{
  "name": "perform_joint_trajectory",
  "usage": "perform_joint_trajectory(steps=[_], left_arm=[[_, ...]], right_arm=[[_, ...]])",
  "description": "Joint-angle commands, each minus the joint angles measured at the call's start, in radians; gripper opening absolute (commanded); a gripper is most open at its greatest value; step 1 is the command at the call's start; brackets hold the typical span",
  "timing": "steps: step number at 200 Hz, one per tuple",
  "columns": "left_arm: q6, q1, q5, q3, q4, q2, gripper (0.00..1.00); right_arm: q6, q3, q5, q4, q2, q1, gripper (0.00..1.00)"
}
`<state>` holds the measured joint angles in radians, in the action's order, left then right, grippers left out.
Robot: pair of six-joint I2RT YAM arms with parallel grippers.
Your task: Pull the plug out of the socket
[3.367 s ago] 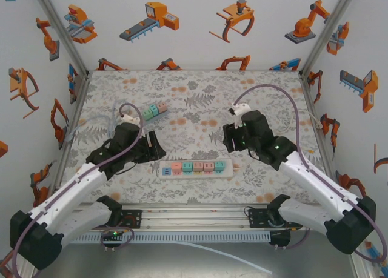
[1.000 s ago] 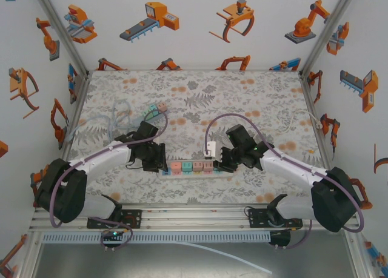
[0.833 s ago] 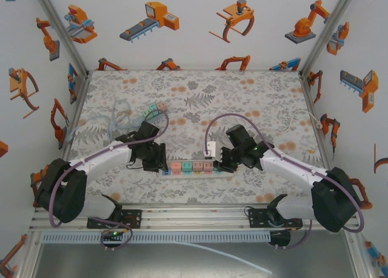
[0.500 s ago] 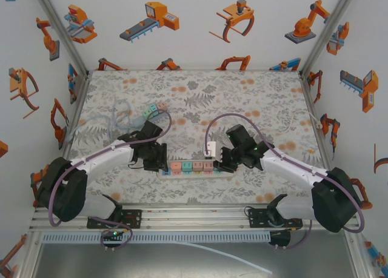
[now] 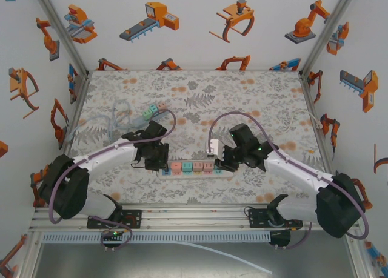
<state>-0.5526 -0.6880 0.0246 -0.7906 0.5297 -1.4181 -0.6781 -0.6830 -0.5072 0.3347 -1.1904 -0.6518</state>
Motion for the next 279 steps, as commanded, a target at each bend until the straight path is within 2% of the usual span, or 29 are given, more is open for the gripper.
perform_joint_trajectory(steps=[1,38,55,80,108,134,159,185,201,215,245,279], left_arm=[[-0.004,-0.012,-0.128,0.067,0.062,-0.058,0.45],[0.026,0.004,-0.102,-0.022,0.109,0.014,0.47],[0.043,0.030,-0.072,-0.074,0.126,0.052,0.52],[0.067,0.078,-0.014,-0.135,0.118,0.127,0.62],[0.159,0.082,0.070,-0.192,0.076,0.225,0.68],[0.251,0.054,0.209,-0.187,-0.028,0.324,0.78],[0.288,0.029,0.308,-0.171,-0.121,0.399,0.88],[0.300,0.015,0.356,-0.164,-0.165,0.444,0.95],[0.302,0.013,0.368,-0.151,-0.184,0.464,1.00],[0.303,0.012,0.361,-0.136,-0.195,0.472,0.97],[0.302,0.012,0.346,-0.122,-0.194,0.467,0.97],[0.300,0.009,0.336,-0.116,-0.195,0.449,0.97]], right_arm=[[0.032,-0.029,-0.080,-0.072,0.058,0.001,0.14],[0.138,-0.047,-0.079,-0.070,0.123,0.025,0.14],[0.241,-0.066,-0.075,-0.076,0.141,0.038,0.14],[0.532,-0.116,0.049,-0.113,0.124,0.070,0.11],[0.869,-0.211,0.111,-0.113,0.054,0.147,0.13],[1.117,-0.260,0.075,-0.136,-0.023,0.236,0.12],[1.298,-0.229,0.113,-0.203,-0.069,0.281,0.12],[1.416,-0.150,0.205,-0.233,-0.086,0.314,0.13],[1.488,-0.072,0.220,-0.285,-0.091,0.346,0.12],[1.524,-0.010,0.207,-0.333,-0.103,0.366,0.12],[1.495,0.052,0.208,-0.358,-0.145,0.371,0.14],[1.490,0.093,0.190,-0.420,-0.199,0.371,0.20]])
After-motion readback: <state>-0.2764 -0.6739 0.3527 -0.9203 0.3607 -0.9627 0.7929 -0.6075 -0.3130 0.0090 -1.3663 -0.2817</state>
